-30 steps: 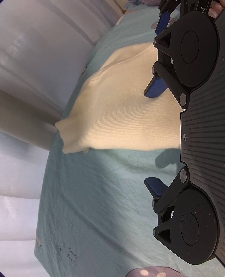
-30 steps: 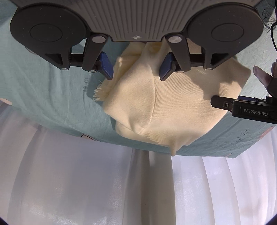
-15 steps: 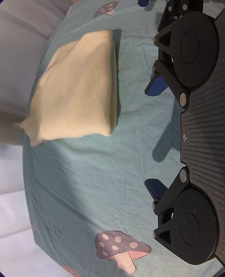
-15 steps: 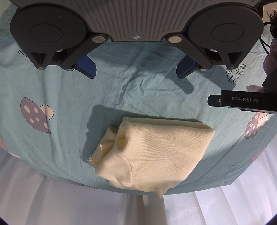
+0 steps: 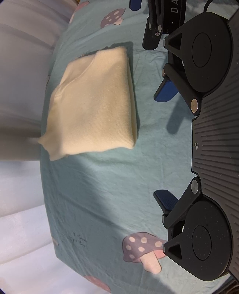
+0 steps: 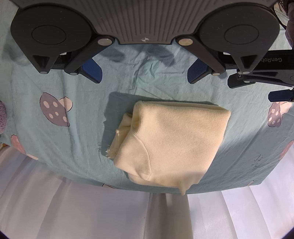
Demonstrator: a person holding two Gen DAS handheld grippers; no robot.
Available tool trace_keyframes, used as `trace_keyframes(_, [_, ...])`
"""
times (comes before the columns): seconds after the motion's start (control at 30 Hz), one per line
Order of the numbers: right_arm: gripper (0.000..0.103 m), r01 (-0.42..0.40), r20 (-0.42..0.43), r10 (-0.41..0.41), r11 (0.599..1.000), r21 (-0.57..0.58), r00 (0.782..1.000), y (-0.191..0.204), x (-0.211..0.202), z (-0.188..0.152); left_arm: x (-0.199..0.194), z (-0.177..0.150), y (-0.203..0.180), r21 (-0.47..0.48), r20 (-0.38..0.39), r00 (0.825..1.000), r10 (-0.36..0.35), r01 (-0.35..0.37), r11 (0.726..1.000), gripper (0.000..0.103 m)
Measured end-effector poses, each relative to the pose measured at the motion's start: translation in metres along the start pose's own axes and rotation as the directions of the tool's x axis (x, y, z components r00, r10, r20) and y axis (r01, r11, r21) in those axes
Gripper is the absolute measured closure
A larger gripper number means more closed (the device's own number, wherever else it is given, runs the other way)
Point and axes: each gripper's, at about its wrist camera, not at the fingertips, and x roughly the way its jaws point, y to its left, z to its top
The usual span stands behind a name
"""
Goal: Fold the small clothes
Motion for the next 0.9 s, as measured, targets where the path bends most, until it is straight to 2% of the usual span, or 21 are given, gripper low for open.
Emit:
trace_keyframes(0.2, [0.004, 0.058, -0.014, -0.058, 0.998, -0.001, 0.998, 0.004, 0.003, 0.008, 0.008, 0.005, 0.003, -0.023, -0.034, 0.999, -0.006, 0.005, 1.0, 0.0])
trace_keyframes(0.9, [0.004, 0.064, -0.048, -0.063, 0.998, 0.026, 0.997, -0.004, 0.016, 0.017, 0.018, 0.012, 0.0, -0.02, -0.047, 0.999, 0.003, -0.004, 1.0, 0.0])
